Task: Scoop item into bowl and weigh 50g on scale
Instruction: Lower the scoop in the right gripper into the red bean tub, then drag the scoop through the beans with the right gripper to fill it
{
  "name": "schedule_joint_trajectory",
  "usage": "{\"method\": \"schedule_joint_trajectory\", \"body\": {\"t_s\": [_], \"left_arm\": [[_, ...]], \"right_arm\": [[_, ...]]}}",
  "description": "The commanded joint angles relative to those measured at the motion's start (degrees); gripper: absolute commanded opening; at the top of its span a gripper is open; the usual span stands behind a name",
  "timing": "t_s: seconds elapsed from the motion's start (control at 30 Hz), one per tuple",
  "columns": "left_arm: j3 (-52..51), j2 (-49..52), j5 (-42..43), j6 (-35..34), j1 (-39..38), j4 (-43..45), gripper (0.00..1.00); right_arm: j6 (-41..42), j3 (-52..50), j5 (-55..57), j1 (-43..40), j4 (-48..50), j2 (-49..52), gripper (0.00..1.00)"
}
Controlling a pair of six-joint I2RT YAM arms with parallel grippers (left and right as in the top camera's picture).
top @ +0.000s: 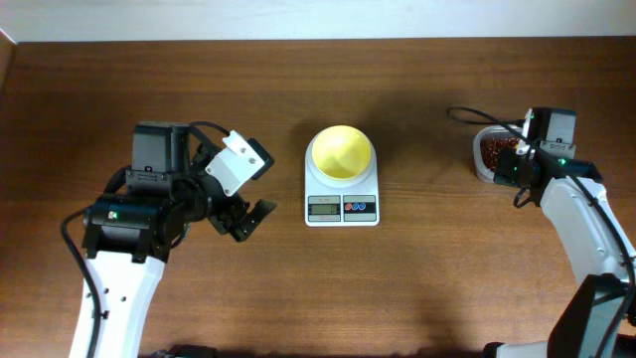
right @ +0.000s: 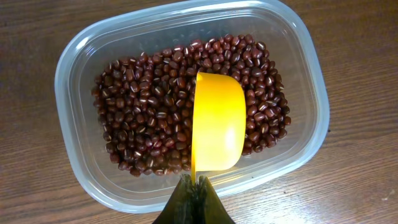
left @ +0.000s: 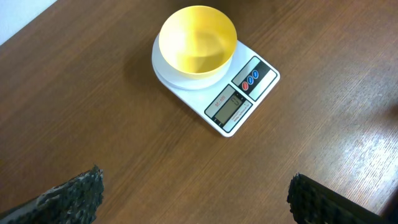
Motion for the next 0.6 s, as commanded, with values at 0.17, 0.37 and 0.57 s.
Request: {"method": "schedule_joint_trajectory", "body": {"t_s": [0.17, 0.37, 0.57], "left_arm": [[1.01, 0.0, -0.02, 0.87, 0.17, -0.04, 0.99], [1.01, 0.0, -0.02, 0.87, 0.17, -0.02, 0.99], [1.01, 0.0, -0.02, 0.87, 0.17, -0.04, 0.99]], "right_arm": [[2.19, 0.33, -5.73, -0.79, 1.18, 4.57, 0.04], [8.76, 0.33, -5.92, -0.79, 0.76, 4.7, 0.04], [14.47, 0.33, -10.82, -0.83, 0.74, 4.7, 0.04]]}}
